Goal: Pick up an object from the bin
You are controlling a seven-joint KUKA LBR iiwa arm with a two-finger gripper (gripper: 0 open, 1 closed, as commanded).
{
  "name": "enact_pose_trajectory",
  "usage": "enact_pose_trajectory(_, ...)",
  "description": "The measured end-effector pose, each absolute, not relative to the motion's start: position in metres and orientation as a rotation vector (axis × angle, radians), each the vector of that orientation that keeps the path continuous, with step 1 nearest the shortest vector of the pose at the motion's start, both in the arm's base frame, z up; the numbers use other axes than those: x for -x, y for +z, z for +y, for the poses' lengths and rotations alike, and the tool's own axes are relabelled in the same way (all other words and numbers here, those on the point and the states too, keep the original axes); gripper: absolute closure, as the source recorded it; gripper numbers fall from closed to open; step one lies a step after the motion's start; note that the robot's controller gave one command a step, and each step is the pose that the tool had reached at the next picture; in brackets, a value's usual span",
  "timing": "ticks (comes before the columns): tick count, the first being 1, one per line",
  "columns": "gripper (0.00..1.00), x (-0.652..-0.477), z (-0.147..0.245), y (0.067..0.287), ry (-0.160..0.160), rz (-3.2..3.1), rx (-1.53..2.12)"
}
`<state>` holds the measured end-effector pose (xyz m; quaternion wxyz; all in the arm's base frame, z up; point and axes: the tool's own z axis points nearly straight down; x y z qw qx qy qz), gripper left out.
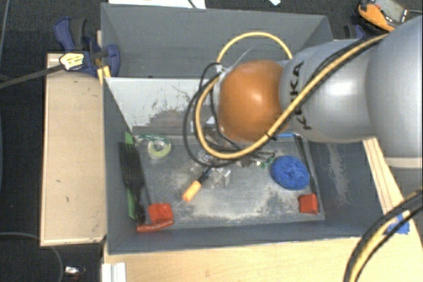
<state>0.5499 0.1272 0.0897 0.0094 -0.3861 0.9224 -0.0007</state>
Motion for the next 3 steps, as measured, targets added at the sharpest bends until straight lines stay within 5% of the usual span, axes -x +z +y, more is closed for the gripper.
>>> enact_pose_trajectory(3, 1.0, -0.55, 0.128, 0.191, -0.001, 2.885, 1.192)
